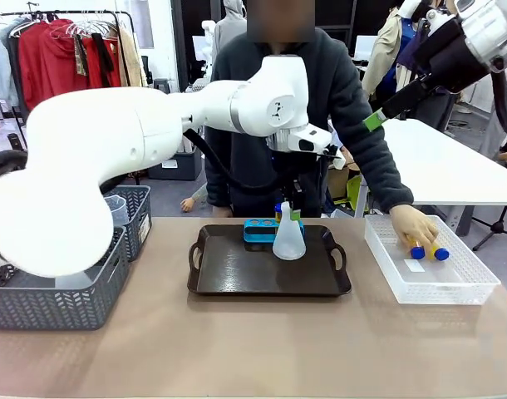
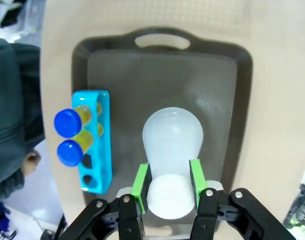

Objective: Prepare the laboratory tools.
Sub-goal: Pick up one Small flask and place it on the Handle tray.

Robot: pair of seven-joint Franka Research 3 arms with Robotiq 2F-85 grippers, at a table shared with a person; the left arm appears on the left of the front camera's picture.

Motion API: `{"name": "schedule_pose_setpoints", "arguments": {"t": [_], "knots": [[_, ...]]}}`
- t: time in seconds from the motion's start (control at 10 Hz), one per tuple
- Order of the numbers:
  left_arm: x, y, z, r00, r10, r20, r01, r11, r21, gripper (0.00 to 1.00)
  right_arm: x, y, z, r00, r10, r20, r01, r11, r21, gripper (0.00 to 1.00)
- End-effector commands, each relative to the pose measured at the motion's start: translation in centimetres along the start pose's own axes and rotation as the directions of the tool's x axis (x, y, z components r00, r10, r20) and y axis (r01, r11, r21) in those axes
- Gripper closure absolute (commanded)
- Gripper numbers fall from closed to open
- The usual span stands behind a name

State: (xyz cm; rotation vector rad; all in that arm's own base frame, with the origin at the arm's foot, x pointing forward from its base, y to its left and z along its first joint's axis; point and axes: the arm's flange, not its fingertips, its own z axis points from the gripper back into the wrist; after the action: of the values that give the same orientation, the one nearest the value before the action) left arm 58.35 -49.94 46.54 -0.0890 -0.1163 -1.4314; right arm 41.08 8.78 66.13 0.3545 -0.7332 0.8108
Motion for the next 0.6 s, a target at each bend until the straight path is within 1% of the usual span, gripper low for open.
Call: {"name": "schedule_pose_setpoints", "arguments": {"t": [0.0, 0.3, 0.5], "knots": [[2.1, 2.0, 0.2, 0.999, -0.028, -0.032, 0.028, 1.0, -0.003, 1.0, -0.1, 0.0, -0.1, 1.0, -0.002, 0.019, 0.002, 1.0, 0.018, 0.0], [2.1, 2.5, -1.6, 0.997, -0.065, -0.028, 0.066, 0.997, 0.038, 1.0, -0.1, 0.0, -0.1, 1.0, -0.002, 0.019, 0.002, 1.0, 0.018, 0.0], [2.4, 2.5, -2.8, 0.998, -0.061, -0.029, 0.062, 0.998, 0.01, 1.0, -0.1, 0.0, -0.1, 1.0, -0.002, 0.019, 0.002, 1.0, 0.018, 0.0]]}}
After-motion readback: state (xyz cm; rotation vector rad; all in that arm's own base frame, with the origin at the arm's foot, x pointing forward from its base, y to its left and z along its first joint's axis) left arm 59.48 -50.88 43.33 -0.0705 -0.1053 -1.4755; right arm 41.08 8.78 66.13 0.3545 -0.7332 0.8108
